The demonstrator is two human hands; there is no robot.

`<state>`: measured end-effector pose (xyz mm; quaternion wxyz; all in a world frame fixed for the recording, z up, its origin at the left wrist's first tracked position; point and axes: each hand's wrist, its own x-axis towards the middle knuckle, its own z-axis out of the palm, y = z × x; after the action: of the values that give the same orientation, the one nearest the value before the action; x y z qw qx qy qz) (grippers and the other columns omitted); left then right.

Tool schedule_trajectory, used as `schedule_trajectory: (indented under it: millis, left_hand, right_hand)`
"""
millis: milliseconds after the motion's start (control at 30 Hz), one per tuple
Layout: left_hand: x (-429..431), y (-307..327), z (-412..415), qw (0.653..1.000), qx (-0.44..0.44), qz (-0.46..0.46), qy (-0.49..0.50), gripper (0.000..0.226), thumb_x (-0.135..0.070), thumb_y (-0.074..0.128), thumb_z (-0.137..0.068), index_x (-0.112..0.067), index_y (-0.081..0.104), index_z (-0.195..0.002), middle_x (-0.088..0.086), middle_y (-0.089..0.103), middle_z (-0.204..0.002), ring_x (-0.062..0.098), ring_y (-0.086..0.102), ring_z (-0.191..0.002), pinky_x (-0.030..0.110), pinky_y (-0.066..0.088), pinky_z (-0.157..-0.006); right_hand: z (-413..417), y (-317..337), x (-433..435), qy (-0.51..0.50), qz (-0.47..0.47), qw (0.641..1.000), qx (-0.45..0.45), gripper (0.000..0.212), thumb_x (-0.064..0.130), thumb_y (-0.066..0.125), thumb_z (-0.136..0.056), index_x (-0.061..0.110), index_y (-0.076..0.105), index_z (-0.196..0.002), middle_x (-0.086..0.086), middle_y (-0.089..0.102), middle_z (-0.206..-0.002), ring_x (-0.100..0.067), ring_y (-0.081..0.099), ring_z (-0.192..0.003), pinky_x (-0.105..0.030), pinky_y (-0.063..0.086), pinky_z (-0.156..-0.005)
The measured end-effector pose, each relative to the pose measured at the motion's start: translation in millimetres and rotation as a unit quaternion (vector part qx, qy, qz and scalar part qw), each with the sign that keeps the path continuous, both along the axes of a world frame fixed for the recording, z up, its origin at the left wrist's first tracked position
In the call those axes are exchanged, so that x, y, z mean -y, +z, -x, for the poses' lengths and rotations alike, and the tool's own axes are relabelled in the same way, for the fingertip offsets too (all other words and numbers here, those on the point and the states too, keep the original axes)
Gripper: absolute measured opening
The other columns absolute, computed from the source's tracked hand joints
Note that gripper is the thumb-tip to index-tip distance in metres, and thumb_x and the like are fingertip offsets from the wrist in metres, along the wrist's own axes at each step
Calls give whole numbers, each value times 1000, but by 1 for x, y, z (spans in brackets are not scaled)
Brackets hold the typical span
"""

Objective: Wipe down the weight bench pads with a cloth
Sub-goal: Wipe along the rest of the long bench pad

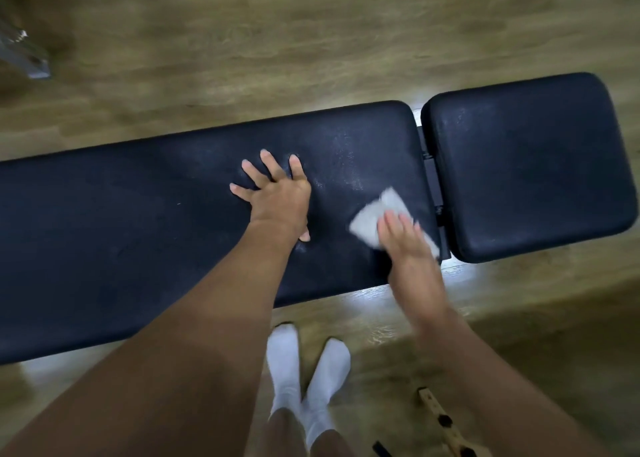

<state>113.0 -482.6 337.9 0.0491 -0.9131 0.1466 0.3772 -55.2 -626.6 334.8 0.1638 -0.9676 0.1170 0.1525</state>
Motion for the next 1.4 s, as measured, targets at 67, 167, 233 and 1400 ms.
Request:
schedule_trajectory:
  millis: [67, 167, 233, 1400]
  left_hand:
    - [0, -2, -1, 1000, 4, -3, -3, 139, -35, 89, -60, -11, -14, -150, 37, -16, -151, 65, -9, -133, 80, 14, -97]
    - [0, -3, -1, 1000, -4, 5, 0, 139, -34, 89, -60, -12, -14, -150, 36, -17, -151, 65, -10, -133, 80, 13, -97]
    - [-1, -2, -2, 1000, 1, 4, -3, 138, -34, 89, -61, -12, -14, -150, 36, -17, -151, 65, -10, -133, 81, 13, -97]
    - [2, 4, 1, 1000, -8, -14, -6, 137, -36, 88, -63, -12, -15, -150, 35, -17, -151, 64, -9, -134, 78, 16, -100]
  right_hand:
    - [-77, -8, 8, -12, 40, 999, 14, 74, -18, 38, -74, 5, 30, -144, -11, 29, -153, -31, 27, -140, -43, 18, -118]
    - [-174, -14, 23, -44, 68, 996, 40, 63, -17, 38, -75, 4, 38, -134, -11, 37, -145, -30, 34, -130, -43, 30, -111]
    - [-189, -18, 27, -46, 78, 995, 52, 63, -17, 38, -76, 4, 38, -135, -11, 36, -147, -29, 33, -132, -42, 30, -111]
    - [37, -6, 12, -83, -31, 995, 43, 85, -31, 44, -62, 6, 43, -139, -9, 41, -149, -30, 32, -139, -49, 45, -102]
